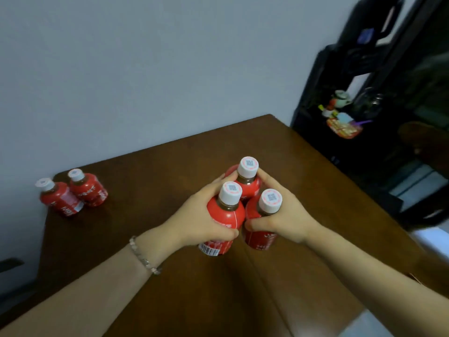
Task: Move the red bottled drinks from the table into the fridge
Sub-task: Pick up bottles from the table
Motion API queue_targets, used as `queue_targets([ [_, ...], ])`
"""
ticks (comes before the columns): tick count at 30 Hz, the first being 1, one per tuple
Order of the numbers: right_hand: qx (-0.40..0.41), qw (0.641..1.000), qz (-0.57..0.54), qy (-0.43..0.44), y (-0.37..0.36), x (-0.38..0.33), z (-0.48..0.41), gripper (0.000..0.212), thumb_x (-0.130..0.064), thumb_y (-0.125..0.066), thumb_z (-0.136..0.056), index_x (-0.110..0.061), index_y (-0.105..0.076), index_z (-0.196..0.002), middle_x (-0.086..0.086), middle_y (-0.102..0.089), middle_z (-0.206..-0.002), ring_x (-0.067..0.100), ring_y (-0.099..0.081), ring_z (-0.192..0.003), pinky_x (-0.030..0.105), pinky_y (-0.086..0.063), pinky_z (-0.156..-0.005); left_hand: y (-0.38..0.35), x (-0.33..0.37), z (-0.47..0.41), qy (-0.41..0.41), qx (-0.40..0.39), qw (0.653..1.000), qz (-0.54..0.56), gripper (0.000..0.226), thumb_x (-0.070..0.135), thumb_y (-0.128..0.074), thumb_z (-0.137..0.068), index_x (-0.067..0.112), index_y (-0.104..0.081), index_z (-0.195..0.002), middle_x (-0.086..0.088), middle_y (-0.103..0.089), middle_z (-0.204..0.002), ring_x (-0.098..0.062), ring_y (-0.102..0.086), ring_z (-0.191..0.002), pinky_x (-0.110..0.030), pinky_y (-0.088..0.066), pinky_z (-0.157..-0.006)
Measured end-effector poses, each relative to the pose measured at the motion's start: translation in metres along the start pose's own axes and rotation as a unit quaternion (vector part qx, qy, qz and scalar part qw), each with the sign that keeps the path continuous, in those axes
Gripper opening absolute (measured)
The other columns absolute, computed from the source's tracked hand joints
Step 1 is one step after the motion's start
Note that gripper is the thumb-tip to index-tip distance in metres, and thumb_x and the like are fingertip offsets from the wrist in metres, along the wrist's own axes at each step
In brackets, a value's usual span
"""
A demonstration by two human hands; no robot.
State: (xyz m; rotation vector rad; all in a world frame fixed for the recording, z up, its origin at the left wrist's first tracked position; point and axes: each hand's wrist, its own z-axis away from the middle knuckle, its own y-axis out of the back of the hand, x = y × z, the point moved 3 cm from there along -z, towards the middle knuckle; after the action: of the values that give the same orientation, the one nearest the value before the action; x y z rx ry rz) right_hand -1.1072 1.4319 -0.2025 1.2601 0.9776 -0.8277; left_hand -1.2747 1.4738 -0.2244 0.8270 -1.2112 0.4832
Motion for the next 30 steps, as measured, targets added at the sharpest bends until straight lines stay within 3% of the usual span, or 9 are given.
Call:
queue_targets([
  [7, 0.146, 0.988, 0.042, -0.039, 0.155, 0.015, 0.178, 0.09, -0.018, -0.077, -0.056, -0.061, -0.035, -0.122, -0.027, -0.062, -0.11, -0.003, -0.06, -0.103, 0.024, -0.047, -0.088, -0.191, 0.12, -0.027, -0.088, -0.12, 0.989, -0.01, 0.089, 0.007, -0.082, -0.059, 0.061, -0.038, -0.115, 0.024, -0.054, -0.122, 0.006, -0.057, -0.106, -0.01, -0.048, -0.076],
  [10, 0.205, 0.976, 0.039, -0.059, 0.225, 0.026, 0.275, 0.087, -0.018, -0.076, -0.054, -0.064, -0.039, -0.117, -0.021, -0.064, -0.112, 0.003, -0.061, -0.106, 0.031, -0.048, -0.092, -0.299, 0.172, -0.032, -0.129, -0.189, 0.973, -0.014, 0.089, 0.017, -0.079, -0.054, 0.064, -0.036, -0.117, 0.024, -0.053, -0.125, 0.0, -0.057, -0.11, -0.017, -0.048, -0.084],
  [12, 0.235, 0.969, 0.034, -0.072, 0.257, 0.03, 0.32, 0.088, -0.018, -0.076, -0.053, -0.062, -0.038, -0.12, -0.023, -0.064, -0.111, 0.001, -0.062, -0.105, 0.022, -0.049, -0.089, -0.35, 0.195, -0.034, -0.146, -0.221, 0.964, -0.012, 0.088, 0.019, -0.077, -0.054, 0.061, -0.035, -0.119, 0.023, -0.055, -0.122, -0.003, -0.057, -0.111, -0.022, -0.049, -0.088],
  [14, 0.306, 0.946, 0.033, -0.099, 0.299, 0.037, 0.398, 0.086, -0.014, -0.075, -0.054, -0.061, -0.039, -0.115, -0.026, -0.065, -0.105, -0.004, -0.063, -0.099, 0.01, -0.049, -0.079, -0.432, 0.232, -0.034, -0.169, -0.282, 0.944, -0.017, 0.086, 0.017, -0.077, -0.054, 0.056, -0.038, -0.12, 0.023, -0.058, -0.117, -0.003, -0.059, -0.109, -0.022, -0.049, -0.088],
  [18, 0.41, 0.9, 0.04, -0.139, 0.35, 0.052, 0.496, 0.091, -0.016, -0.073, -0.047, -0.061, -0.041, -0.119, -0.014, -0.069, -0.105, 0.008, -0.065, -0.099, 0.038, -0.053, -0.089, -0.541, 0.278, -0.036, -0.209, -0.347, 0.914, -0.026, 0.081, 0.012, -0.078, -0.053, 0.053, -0.047, -0.115, 0.021, -0.063, -0.111, -0.001, -0.062, -0.104, -0.02, -0.052, -0.082],
  [20, 0.446, 0.882, 0.039, -0.148, 0.366, 0.059, 0.529, 0.089, -0.015, -0.072, -0.045, -0.059, -0.045, -0.118, -0.011, -0.07, -0.102, 0.011, -0.067, -0.096, 0.038, -0.054, -0.088, -0.58, 0.292, -0.037, -0.215, -0.372, 0.902, -0.046, 0.081, 0.012, -0.081, -0.053, 0.048, -0.049, -0.118, 0.018, -0.064, -0.11, -0.004, -0.063, -0.102, -0.023, -0.051, -0.084],
  [23, 0.516, 0.838, 0.029, -0.176, 0.402, 0.065, 0.61, 0.085, -0.008, -0.071, -0.048, -0.057, -0.047, -0.113, -0.011, -0.071, -0.101, 0.007, -0.067, -0.093, 0.03, -0.053, -0.086, -0.678, 0.328, -0.039, -0.245, -0.456, 0.853, -0.058, 0.08, 0.011, -0.083, -0.058, 0.046, -0.047, -0.12, 0.016, -0.063, -0.109, -0.003, -0.062, -0.1, -0.022, -0.05, -0.082],
  [27, 0.629, 0.745, 0.042, -0.218, 0.452, 0.084, 0.719, 0.085, -0.01, -0.072, -0.047, -0.054, -0.049, -0.116, -0.011, -0.071, -0.104, 0.011, -0.067, -0.098, 0.04, -0.052, -0.092, -0.813, 0.383, -0.028, -0.291, -0.56, 0.773, -0.058, 0.074, 0.004, -0.081, -0.062, 0.051, -0.047, -0.108, 0.021, -0.065, -0.1, 0.008, -0.061, -0.092, -0.007, -0.048, -0.068],
  [30, 0.679, 0.692, 0.055, -0.237, 0.477, 0.09, 0.782, 0.091, -0.016, -0.073, -0.045, -0.051, -0.046, -0.125, -0.009, -0.069, -0.11, 0.016, -0.065, -0.104, 0.048, -0.05, -0.093, -0.891, 0.418, -0.013, -0.311, -0.612, 0.725, -0.052, 0.076, 0.003, -0.079, -0.06, 0.049, -0.051, -0.113, 0.018, -0.068, -0.098, 0.002, -0.065, -0.091, -0.012, -0.051, -0.074],
])
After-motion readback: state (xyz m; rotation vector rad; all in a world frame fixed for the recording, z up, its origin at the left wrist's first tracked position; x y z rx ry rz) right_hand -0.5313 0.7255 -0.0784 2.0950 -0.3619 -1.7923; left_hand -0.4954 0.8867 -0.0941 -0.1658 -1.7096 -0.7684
